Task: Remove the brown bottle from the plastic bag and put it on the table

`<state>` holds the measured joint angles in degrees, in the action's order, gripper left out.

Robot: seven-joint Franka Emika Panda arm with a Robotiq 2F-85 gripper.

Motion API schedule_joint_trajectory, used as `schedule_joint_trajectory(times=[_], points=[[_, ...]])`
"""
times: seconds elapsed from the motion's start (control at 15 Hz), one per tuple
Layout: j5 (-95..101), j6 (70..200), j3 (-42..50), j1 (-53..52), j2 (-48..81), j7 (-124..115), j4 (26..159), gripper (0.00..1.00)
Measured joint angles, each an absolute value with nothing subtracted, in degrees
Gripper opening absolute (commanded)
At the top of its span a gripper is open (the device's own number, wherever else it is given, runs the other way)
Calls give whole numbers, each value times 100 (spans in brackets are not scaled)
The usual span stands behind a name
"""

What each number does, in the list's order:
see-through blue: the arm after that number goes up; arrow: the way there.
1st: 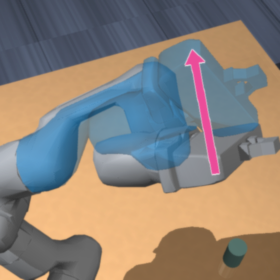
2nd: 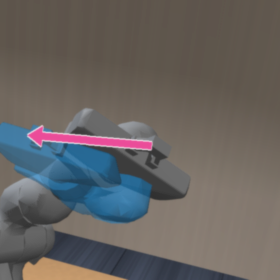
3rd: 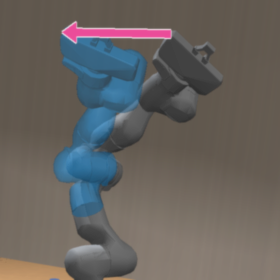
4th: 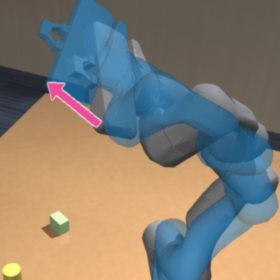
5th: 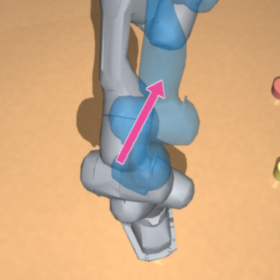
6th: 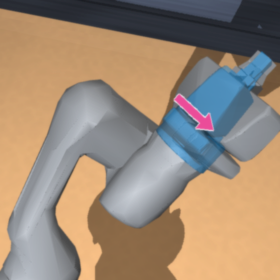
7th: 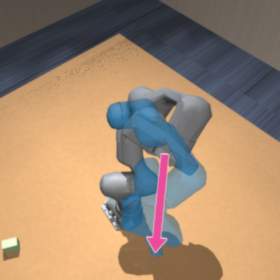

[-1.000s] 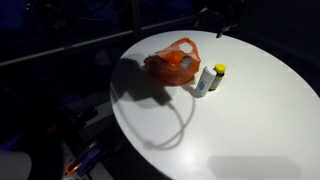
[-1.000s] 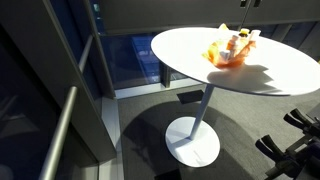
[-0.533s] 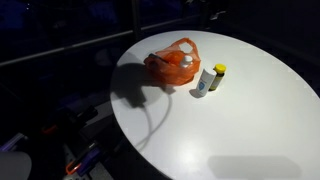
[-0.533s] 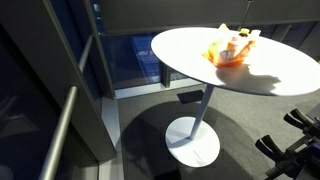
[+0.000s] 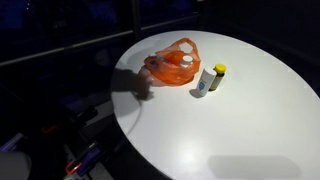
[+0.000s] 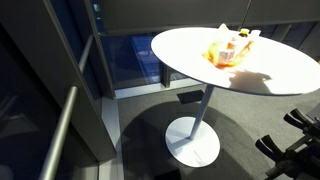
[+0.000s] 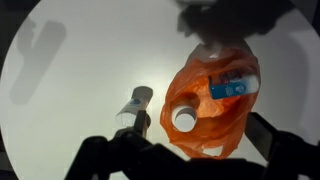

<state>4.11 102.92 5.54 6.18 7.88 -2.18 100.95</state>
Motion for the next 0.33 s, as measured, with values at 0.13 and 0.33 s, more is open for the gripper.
schedule_joint_trajectory(times=[0.13, 0.33], points=[[378, 10290, 532, 605, 623, 60, 10261, 100], [339, 10307, 494, 600, 563, 338, 10385, 100]])
